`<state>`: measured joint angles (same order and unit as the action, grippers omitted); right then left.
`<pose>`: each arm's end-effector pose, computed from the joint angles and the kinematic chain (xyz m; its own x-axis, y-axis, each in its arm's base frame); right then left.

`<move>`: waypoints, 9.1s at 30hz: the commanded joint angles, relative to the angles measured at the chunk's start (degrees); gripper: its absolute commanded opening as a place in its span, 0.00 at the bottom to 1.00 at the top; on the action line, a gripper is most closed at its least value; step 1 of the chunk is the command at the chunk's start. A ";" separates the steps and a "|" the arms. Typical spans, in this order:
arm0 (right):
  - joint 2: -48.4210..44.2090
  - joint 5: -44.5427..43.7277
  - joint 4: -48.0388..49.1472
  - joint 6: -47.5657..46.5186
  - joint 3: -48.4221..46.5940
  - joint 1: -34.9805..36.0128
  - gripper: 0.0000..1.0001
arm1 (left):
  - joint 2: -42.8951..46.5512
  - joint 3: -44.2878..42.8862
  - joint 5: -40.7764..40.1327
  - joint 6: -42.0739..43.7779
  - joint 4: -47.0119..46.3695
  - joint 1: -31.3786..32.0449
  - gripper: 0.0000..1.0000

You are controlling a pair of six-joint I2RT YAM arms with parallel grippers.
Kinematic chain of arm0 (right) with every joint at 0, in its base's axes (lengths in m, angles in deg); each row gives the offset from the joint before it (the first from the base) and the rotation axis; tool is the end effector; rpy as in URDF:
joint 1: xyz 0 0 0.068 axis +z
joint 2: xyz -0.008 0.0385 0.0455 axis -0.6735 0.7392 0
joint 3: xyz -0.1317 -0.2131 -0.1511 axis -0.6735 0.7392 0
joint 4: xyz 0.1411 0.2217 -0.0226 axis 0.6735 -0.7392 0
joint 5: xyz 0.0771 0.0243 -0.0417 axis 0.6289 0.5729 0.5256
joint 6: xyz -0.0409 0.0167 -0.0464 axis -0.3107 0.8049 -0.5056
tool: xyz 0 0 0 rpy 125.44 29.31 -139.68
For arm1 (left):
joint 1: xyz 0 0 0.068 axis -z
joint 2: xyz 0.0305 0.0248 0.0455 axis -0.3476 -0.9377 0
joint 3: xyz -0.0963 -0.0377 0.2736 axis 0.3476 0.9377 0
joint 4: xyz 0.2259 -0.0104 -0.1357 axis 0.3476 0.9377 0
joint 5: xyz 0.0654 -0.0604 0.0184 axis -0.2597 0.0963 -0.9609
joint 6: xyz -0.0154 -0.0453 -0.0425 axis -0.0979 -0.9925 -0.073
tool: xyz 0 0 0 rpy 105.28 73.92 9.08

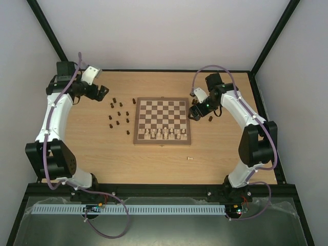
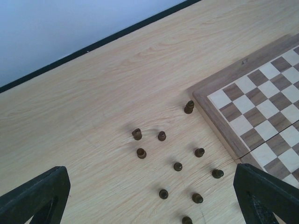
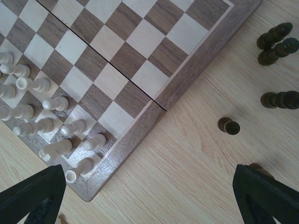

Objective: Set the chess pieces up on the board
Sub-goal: Pick up the chess piece from the chessboard, then place the chess piece on the chessboard.

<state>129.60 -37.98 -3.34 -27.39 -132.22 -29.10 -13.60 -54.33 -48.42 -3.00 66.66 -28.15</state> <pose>0.3612 0.0985 0.2800 -0.6130 -0.5535 -0.5638 -0.6683 0.7439 -0.0036 0.3488 0.0255 0.3561 -0.4888 0.3589 -0.7951 0.4923 0.8659 0.0881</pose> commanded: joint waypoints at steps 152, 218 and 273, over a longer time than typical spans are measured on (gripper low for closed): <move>24.91 -19.58 -11.07 10.51 -25.55 28.84 0.09 | 9.41 7.75 -19.88 -10.90 -9.22 19.24 0.99; 35.84 -18.19 -12.73 6.75 -40.65 45.14 0.10 | 26.40 17.88 -14.96 -13.68 -9.04 -0.46 0.99; 32.24 -18.23 -9.07 7.67 -35.91 42.47 0.29 | 24.16 17.90 -12.16 -13.88 -10.67 -0.27 0.99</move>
<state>165.16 -55.53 -11.07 -19.84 -168.00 13.54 10.97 -36.39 -61.42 -16.95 57.19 -28.39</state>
